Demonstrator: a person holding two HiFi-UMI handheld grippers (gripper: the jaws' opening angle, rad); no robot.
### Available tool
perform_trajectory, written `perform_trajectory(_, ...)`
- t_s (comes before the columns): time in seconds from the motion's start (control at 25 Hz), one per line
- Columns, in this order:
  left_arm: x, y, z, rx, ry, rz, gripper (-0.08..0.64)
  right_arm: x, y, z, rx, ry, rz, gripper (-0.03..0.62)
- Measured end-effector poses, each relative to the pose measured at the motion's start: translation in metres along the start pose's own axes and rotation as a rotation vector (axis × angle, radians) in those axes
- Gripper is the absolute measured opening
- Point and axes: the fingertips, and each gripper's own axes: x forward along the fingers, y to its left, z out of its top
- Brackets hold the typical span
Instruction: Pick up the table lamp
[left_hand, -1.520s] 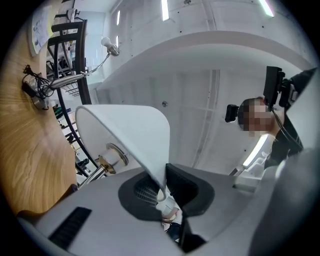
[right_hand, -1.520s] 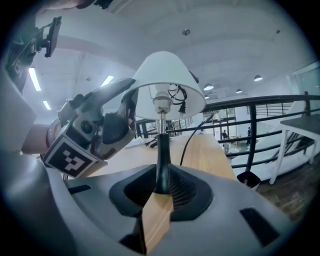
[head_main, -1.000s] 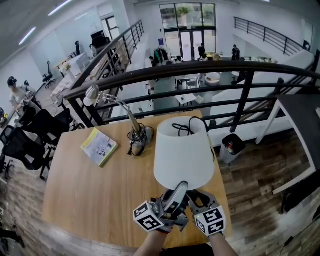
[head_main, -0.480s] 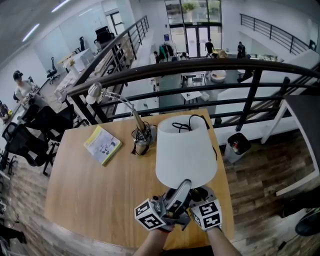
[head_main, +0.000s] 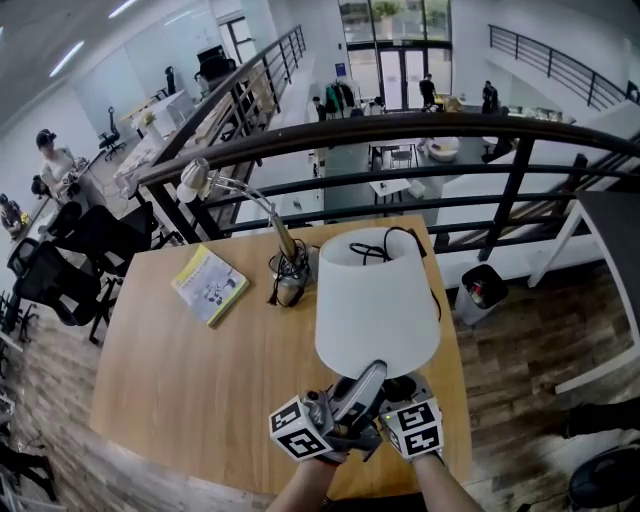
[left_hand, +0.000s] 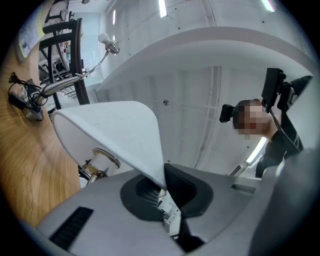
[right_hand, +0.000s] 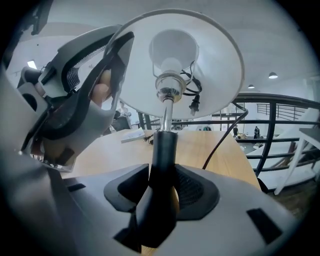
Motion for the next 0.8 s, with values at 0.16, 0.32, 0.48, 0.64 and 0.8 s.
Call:
perform_trajectory(0.16,-0.002,-0.004,0.000,0.019,0.013,-0.004,0.015,-0.002,0.001,0.000,-0.002,-0.004,-0.009,0.152)
perform_trajectory(0.32,0.000,-0.008,0.001,0.027,0.019,-0.008,0.015,-0.004,-0.001,0.002,0.005,-0.015,-0.022,0.152)
perform_trajectory(0.48,0.002,-0.012,0.003,0.049,0.029,-0.006,0.017,-0.006,0.004,0.004,0.021,-0.031,-0.005,0.150)
perform_trajectory(0.64,0.005,-0.020,0.006,0.076,0.034,-0.020,0.017,-0.011,0.005,0.013,0.012,-0.063,0.001,0.150)
perform_trajectory(0.8,0.008,-0.032,0.007,0.109,0.044,-0.034,0.017,-0.015,0.008,0.021,-0.003,-0.088,0.008,0.151)
